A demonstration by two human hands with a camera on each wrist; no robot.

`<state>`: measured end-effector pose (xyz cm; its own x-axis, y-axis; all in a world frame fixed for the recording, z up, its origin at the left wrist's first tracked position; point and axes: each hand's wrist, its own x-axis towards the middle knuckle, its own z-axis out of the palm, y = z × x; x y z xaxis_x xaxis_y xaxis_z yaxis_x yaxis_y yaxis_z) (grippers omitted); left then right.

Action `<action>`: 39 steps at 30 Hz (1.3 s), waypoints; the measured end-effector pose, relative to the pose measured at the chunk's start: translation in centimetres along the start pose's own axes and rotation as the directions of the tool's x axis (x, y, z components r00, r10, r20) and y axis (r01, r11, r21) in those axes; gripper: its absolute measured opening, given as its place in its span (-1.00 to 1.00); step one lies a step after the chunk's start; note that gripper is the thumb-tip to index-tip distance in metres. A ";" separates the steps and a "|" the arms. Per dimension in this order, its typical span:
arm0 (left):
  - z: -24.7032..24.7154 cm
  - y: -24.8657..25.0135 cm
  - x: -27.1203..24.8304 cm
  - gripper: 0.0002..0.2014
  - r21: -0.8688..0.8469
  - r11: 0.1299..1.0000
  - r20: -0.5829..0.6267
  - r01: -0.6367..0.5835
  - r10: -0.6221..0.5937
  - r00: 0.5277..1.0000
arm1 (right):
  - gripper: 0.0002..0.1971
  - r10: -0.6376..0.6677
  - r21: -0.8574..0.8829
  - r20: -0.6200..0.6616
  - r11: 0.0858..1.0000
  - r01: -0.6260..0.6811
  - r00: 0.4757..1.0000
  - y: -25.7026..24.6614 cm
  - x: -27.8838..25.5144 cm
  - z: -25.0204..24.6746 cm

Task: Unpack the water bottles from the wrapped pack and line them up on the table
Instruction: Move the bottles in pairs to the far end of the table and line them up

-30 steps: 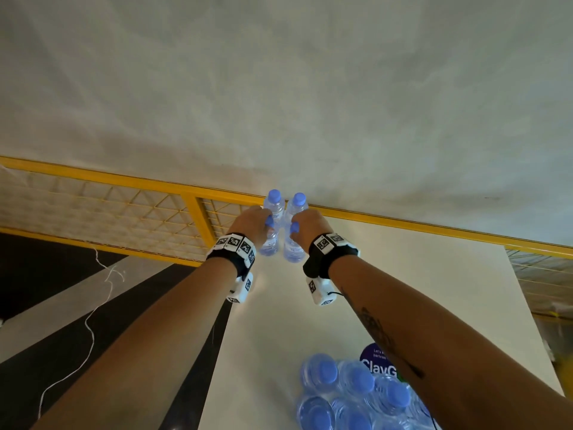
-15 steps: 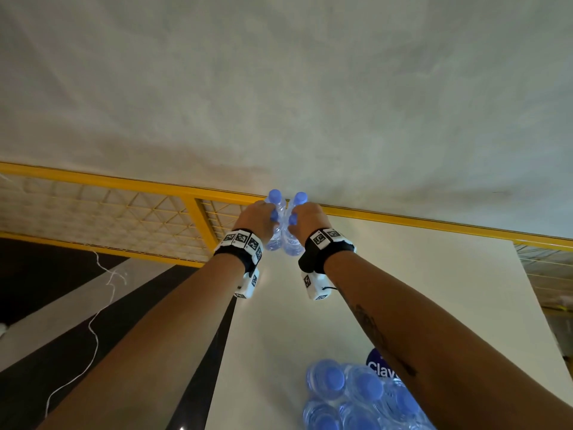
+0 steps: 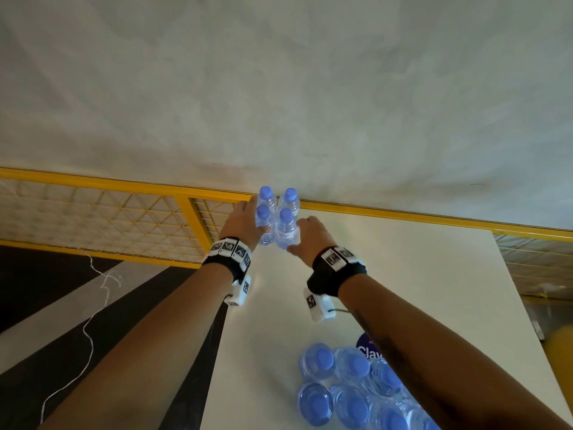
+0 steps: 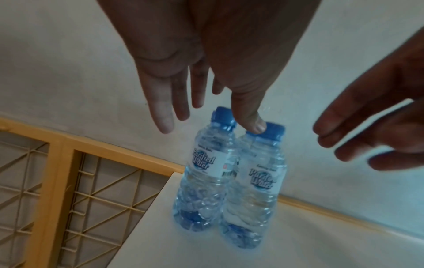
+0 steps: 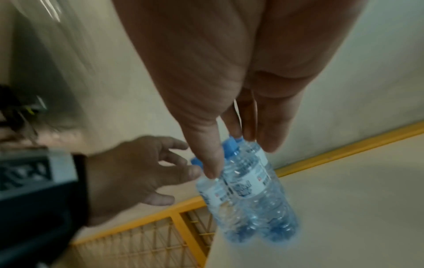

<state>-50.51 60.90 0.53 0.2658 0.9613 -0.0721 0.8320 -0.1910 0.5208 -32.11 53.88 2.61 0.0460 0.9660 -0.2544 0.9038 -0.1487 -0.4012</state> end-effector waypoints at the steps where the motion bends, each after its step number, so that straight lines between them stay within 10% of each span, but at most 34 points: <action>1: -0.1 0.0 -1.4 -0.32 -0.001 1.000 -0.041 -0.009 0.009 0.999 | -0.47 -0.018 0.026 0.032 0.999 0.017 0.999 0.3 -2.2 -0.3; 6: 0.2 1.6 -11.8 -0.57 -0.121 0.991 0.073 -0.051 0.060 0.996 | -0.62 -0.136 0.152 0.178 0.982 0.109 0.975 1.3 -14.0 -2.4; 11: 3.7 3.7 -20.5 -0.42 -0.293 0.942 0.277 -0.162 0.246 0.929 | -0.76 -0.105 0.004 0.308 0.994 0.109 0.945 1.0 -23.5 0.1; 15: 5.7 5.5 -23.2 -0.49 -0.205 0.940 0.461 -0.273 0.339 0.820 | -0.80 -0.160 -0.133 0.327 0.968 0.212 0.931 -0.2 -28.2 3.7; 20: 5.8 7.6 -23.2 -0.58 0.021 0.939 0.522 -0.344 0.283 0.805 | -0.68 -0.128 -0.369 0.235 0.906 0.210 0.964 -1.5 -30.1 5.5; 30: 5.0 9.3 -20.9 -0.73 0.336 0.804 0.343 -0.490 0.381 0.859 | -0.81 -0.178 -0.341 0.201 0.909 0.239 0.963 0.1 -28.3 4.4; 39: 1.3 13.1 -8.0 -0.74 0.344 0.806 0.144 -0.482 0.462 0.875 | -0.83 -0.186 -0.161 -0.027 0.971 0.180 0.982 1.6 -19.3 -2.9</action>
<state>-41.12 50.40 6.86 0.6871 0.7245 0.0548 0.7099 -0.6855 0.1617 -30.32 35.59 9.46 -0.1117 0.9821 -0.1517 0.9539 0.0631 -0.2936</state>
